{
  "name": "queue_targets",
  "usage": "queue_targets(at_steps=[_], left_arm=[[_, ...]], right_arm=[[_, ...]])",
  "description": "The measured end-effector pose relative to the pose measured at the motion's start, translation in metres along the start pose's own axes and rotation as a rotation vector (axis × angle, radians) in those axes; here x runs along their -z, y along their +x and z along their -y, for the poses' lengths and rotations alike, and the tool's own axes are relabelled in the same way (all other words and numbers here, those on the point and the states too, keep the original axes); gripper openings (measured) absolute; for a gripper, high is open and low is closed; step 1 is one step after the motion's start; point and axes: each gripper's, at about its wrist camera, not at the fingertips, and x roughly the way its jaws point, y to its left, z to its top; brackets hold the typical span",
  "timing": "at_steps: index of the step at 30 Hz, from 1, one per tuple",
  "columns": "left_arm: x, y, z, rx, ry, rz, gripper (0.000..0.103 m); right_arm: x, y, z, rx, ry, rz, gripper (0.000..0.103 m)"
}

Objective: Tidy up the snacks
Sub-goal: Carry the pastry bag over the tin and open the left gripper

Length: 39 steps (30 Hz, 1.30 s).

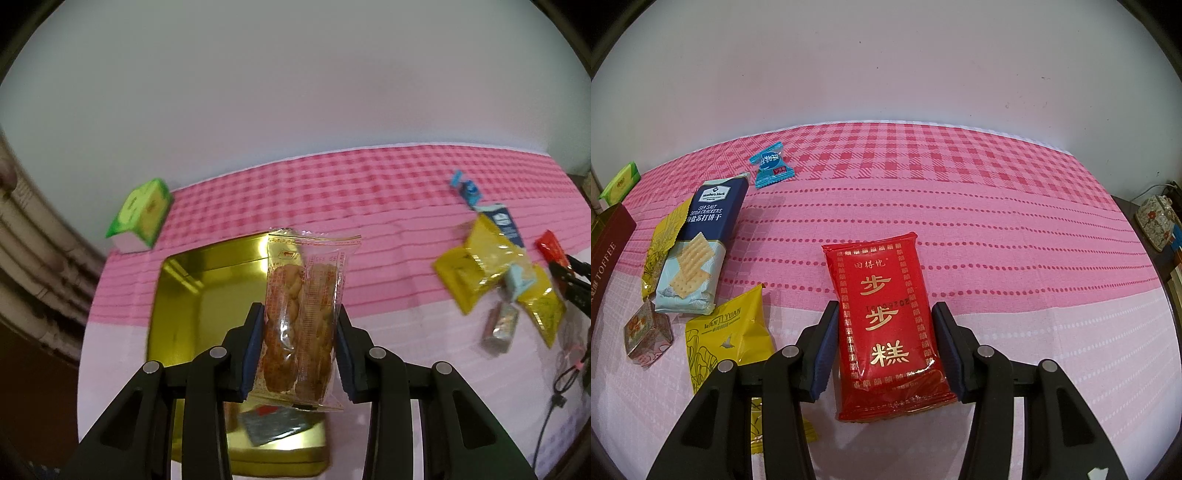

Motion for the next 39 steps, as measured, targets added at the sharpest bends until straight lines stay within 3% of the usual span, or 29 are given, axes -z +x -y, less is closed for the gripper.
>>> queue_targets(at_steps=[14, 27, 39], left_arm=[[0.022, 0.042, -0.049, -0.054, -0.086, -0.105, 0.037], [0.035, 0.07, -0.056, -0.061, -0.101, -0.171, 0.037], [0.038, 0.074, -0.055, -0.051, -0.088, -0.178, 0.039]], right_arm=[[0.0, 0.0, 0.0, 0.001, 0.0, 0.001, 0.047], [0.0, 0.0, -0.001, 0.001, -0.001, 0.001, 0.047], [0.0, 0.0, -0.001, 0.002, 0.006, 0.002, 0.047]])
